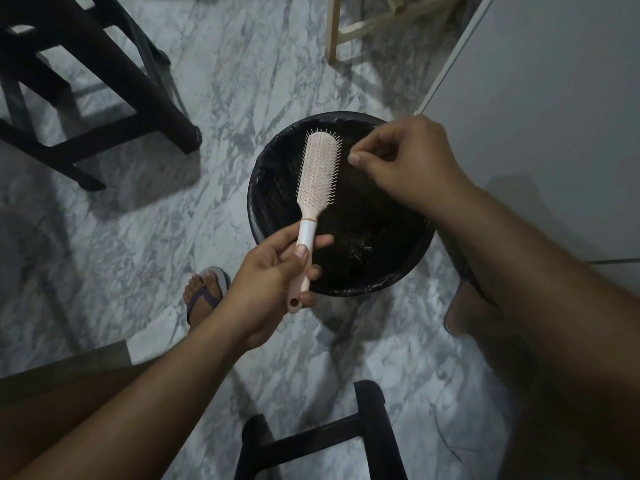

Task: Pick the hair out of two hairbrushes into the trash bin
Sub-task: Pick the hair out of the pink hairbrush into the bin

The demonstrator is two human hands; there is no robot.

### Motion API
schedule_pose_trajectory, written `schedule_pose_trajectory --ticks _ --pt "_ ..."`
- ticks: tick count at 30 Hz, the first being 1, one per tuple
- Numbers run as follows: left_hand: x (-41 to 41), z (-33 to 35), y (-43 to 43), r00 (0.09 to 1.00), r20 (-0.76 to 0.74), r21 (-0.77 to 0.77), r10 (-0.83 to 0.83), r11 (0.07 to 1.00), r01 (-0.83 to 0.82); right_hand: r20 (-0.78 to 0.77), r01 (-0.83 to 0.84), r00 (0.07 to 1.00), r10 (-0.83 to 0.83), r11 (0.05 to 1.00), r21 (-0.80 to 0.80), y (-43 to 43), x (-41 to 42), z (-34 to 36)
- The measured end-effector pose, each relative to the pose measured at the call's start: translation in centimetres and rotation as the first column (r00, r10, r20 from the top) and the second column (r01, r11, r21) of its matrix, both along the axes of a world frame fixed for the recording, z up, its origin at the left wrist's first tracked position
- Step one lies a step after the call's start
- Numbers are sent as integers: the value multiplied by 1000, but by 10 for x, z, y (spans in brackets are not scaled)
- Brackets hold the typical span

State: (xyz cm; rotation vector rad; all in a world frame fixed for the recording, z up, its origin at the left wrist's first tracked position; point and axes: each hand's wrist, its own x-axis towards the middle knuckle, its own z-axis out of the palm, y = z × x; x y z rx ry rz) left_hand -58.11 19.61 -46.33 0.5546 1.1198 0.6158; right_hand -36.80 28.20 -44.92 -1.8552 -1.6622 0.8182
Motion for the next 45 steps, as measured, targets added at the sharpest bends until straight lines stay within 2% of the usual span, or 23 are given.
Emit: schedule_pose_trajectory --ticks 2,8,13,18,22,26,27,31,33,35,38,40,45 --pt "0 0 1 1000 -4 2 0 1000 0 37 -10 999 10 1000 7 -5 -4 -6" --pt "0 -1 -3 997 -47 30 -55 998 57 7 -30 1000 29 990 138 -9 -15 -8" --pt "0 -3 -5 989 -105 102 -101 988 112 122 -44 992 24 985 166 -4 -11 -8" --pt "-1 -3 -7 986 -119 119 -118 984 132 248 -145 962 116 984 104 -5 -10 -7" --pt "-2 -5 -10 984 -108 107 -138 983 150 222 -152 965 141 988 32 -1 -6 -4" --pt "0 -6 -11 992 -41 55 -123 991 125 233 -132 965 118 990 45 -1 -9 -10" --pt "1 -5 -11 994 -3 24 -108 994 108 212 -125 971 108 990 66 -2 -10 -10" --pt "5 -5 -11 994 92 -85 -56 994 64 -75 42 997 -26 973 229 5 -10 7" --pt "4 -4 -9 993 109 -100 -38 994 49 -127 100 990 -67 956 277 10 -4 15" --pt "3 -3 -5 991 131 -116 -10 993 26 -123 70 992 -42 968 240 8 3 16" --pt "2 -3 0 985 172 -151 34 989 -8 31 -115 993 113 991 73 -5 2 7" --pt "3 -4 1 978 203 -168 51 986 -16 70 -193 979 193 981 6 -13 -6 0" --pt "4 0 -2 975 223 -173 22 985 17 87 -225 971 222 974 17 -17 -15 -4"
